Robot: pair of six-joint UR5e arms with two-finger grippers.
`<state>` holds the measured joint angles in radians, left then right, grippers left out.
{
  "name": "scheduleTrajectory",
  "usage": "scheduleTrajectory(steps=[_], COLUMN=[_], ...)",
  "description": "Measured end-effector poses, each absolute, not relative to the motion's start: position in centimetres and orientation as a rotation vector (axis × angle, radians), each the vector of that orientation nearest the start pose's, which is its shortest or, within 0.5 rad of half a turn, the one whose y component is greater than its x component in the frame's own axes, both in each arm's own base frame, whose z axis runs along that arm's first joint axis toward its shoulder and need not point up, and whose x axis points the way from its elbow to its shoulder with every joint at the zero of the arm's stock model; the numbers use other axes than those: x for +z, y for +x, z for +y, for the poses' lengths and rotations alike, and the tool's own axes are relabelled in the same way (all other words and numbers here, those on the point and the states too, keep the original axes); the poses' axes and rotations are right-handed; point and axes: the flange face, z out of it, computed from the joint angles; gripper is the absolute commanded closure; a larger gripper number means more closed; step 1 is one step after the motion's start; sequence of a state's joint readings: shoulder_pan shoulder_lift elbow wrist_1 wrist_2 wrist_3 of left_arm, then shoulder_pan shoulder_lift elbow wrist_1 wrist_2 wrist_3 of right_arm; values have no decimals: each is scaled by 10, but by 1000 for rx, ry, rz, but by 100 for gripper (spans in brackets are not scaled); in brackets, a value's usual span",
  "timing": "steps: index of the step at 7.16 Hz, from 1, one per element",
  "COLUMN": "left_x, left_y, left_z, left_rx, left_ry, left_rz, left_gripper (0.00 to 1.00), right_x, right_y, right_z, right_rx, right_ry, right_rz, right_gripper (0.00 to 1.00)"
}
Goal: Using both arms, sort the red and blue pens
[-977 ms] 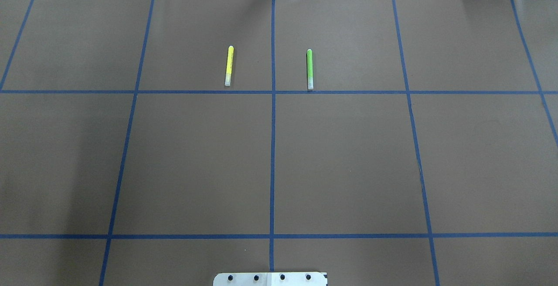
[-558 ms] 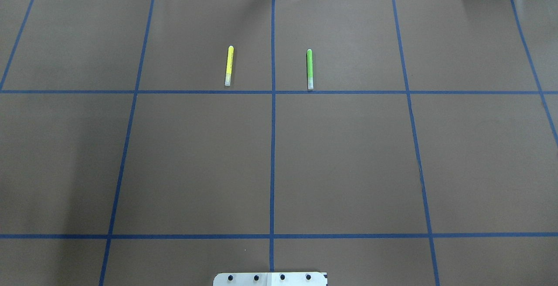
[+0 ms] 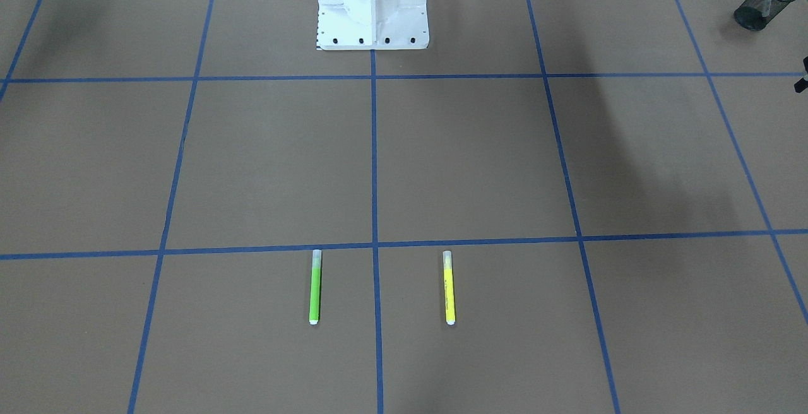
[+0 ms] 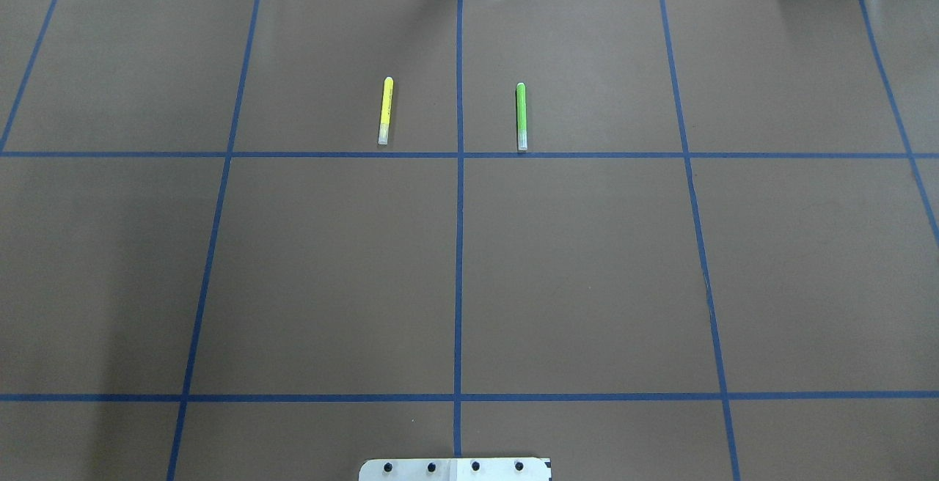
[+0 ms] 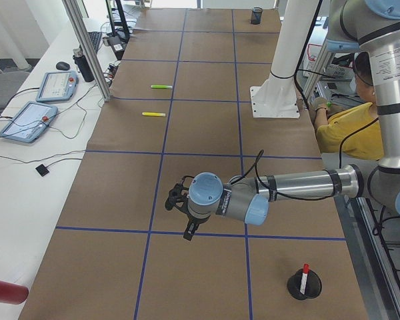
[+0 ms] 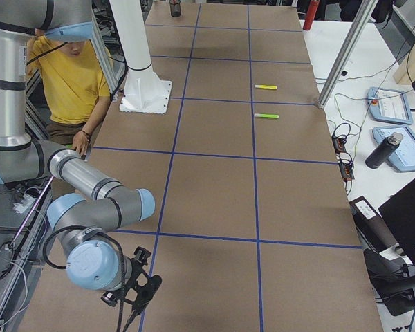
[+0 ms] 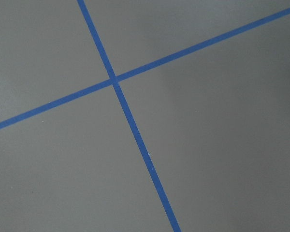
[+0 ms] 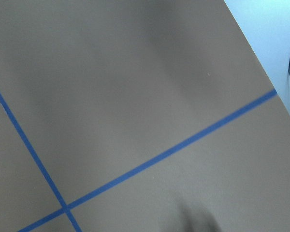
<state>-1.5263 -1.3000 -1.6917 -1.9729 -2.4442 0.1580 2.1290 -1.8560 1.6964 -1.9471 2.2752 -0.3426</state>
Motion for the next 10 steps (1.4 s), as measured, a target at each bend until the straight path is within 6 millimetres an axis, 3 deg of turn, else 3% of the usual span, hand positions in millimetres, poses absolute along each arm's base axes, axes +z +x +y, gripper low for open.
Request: scheduleTrajectory(steps=[4,7,9,10], left_x=[678,679,680,681], left_y=[-40,-40,-40,-40], left_z=[-382,-381,-381,-381], left_rx=[282,277,276,278], left_ry=[259,255,253,253], left_rz=[859,859,859,857], left_gripper=[0,0,0,0], right_x=[695,630,589,581], right_y=[157,72,16,2], right_z=[-361,-458,-502,-508], right_rx=[67,13,14,5], right_ry=[32,78,75,72], right_rz=[-756,-744,-753,-755], right_gripper=[0,0,0,0])
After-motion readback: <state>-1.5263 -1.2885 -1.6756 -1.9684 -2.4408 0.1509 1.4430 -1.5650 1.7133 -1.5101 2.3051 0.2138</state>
